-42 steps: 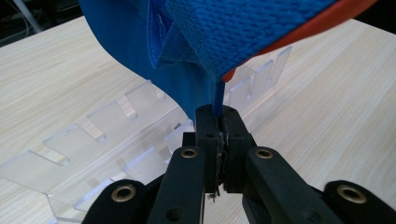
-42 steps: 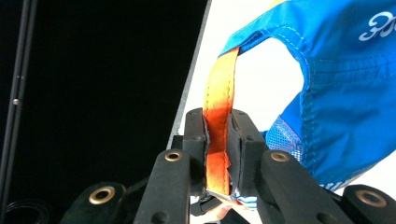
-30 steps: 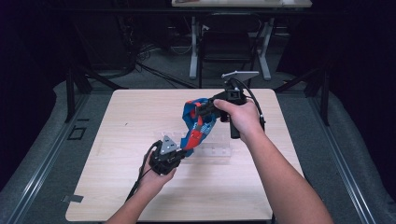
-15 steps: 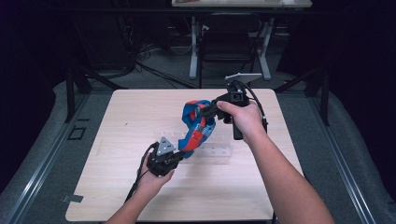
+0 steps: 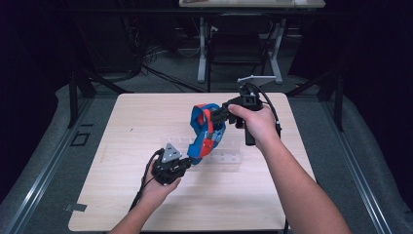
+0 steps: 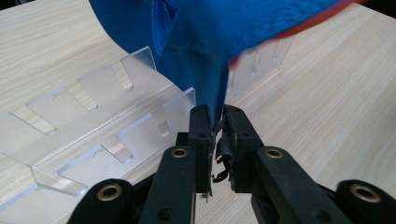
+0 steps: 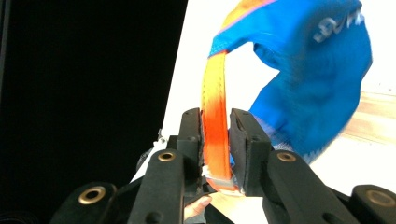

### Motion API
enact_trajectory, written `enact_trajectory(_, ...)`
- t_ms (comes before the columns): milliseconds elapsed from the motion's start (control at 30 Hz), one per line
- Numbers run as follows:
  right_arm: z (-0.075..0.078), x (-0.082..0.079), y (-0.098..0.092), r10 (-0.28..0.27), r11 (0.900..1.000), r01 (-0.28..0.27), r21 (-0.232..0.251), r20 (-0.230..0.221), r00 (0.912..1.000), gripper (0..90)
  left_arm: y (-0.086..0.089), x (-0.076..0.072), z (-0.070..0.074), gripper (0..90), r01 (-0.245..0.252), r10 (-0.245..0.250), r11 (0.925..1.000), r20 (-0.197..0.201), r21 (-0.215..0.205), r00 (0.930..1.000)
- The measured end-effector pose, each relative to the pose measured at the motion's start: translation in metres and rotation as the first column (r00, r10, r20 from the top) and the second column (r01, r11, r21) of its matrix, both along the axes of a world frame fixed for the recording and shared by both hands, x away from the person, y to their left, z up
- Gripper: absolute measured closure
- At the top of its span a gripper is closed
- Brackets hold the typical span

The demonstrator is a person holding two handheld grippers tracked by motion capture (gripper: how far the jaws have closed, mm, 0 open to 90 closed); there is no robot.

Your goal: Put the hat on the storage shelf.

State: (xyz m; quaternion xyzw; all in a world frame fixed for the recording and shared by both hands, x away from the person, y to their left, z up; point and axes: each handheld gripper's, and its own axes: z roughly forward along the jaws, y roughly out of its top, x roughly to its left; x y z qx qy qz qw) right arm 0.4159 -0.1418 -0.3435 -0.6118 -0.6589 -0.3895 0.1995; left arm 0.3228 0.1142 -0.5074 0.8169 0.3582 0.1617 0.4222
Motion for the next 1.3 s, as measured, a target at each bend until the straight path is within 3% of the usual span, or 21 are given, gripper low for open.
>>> enact_trajectory(500,0.005,-0.003,-0.009,-0.012,0.999,0.012,-0.032,0.026,0.9996,69.5,0.004,-0.001,0.002,68.4,-0.006,0.006,0.9999,0.0,-0.011,1.0)
enact_trajectory(667,0.006,-0.006,-0.013,-0.008,0.998,0.01,-0.069,0.031,0.9995,67.1,0.01,-0.001,0.003,62.9,-0.027,0.027,0.9996,0.003,-0.013,0.9996)
enact_trajectory(833,0.007,-0.012,-0.016,-0.006,0.995,0.01,-0.1,0.041,0.9991,64.5,0.019,-0.002,0.004,57.5,-0.046,0.045,0.9986,-0.005,-0.026,0.999)
enact_trajectory(967,0.004,-0.017,-0.022,0.003,0.993,0.004,-0.119,0.058,0.9983,62.4,0.025,-0.003,0.003,53.1,-0.044,0.043,0.9989,-0.045,-0.018,0.9981)
enact_trajectory(1300,-0.003,-0.031,-0.038,-0.01,0.989,0.018,-0.149,0.054,0.9985,60.5,0.038,-0.012,0.001,50.7,-0.052,0.052,0.9986,-0.039,-0.007,0.9979)
